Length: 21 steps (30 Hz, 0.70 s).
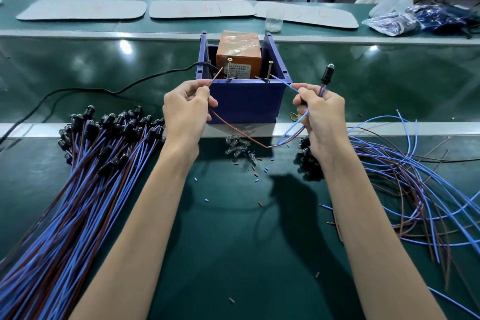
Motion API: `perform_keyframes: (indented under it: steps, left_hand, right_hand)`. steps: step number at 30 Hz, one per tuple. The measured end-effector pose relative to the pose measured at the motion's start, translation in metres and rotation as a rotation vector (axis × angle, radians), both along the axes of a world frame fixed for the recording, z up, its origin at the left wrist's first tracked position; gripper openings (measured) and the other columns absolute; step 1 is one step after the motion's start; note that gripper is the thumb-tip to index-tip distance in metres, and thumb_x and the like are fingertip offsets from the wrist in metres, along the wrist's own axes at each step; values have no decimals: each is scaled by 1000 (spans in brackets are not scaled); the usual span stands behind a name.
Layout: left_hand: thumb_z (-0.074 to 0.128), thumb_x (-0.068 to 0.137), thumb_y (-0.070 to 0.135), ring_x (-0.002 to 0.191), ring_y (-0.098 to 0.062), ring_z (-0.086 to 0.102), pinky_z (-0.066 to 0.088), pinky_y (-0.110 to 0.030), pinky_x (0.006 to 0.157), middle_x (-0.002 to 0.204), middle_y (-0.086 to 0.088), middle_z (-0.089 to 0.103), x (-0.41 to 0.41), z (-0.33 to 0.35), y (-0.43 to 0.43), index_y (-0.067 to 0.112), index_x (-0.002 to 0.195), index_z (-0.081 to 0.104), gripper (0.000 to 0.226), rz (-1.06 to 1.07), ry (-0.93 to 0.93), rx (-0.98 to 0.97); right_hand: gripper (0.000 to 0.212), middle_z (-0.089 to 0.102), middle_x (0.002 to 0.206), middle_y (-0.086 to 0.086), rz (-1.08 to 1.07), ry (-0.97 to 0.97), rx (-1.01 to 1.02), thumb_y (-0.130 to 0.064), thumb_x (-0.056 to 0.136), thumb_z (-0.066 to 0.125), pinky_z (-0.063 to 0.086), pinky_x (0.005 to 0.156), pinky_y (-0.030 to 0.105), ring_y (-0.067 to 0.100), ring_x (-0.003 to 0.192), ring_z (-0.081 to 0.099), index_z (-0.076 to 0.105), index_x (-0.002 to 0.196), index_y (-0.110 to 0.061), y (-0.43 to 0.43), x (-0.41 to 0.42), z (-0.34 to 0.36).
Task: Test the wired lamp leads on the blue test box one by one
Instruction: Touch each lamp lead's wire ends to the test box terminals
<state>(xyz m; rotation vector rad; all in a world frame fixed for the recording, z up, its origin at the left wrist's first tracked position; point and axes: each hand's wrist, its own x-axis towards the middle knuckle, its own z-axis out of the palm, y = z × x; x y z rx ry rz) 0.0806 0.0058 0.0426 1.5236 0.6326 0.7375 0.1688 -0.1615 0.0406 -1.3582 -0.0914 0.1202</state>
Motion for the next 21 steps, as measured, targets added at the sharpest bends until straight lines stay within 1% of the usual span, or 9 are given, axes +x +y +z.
perform_keyframes:
  steps: [6,11,17,21]
  left_hand:
    - [52,95,10,43,-2,42,39,-13,48,47,13,58,-1,0,-3,18,89,68,19,-22,13,-6]
    - [53,95,12,42,-2,42,39,-13,48,48,12,59,-1,2,-4,19,84,63,17,-18,1,-17]
    - [54,95,12,42,0,44,39,-12,48,48,13,59,0,0,-4,18,86,64,15,-18,10,-18]
    - [54,95,12,43,0,45,39,-11,47,47,14,58,0,0,-4,17,87,65,15,-17,13,-12]
  right_hand:
    - [25,52,47,-11,5,2,2,1,95,46,21,36,12,1,36,32,65,82,-9,0,-1,1]
    - [25,52,49,-10,5,6,-2,1,95,47,23,38,13,1,39,32,66,82,-9,0,0,1]
    - [25,51,51,-8,4,6,-2,1,95,47,22,36,12,1,37,32,66,81,-9,1,-2,3]
    - [25,51,48,-10,9,12,4,1,95,47,22,36,12,1,37,32,65,82,-9,1,-3,4]
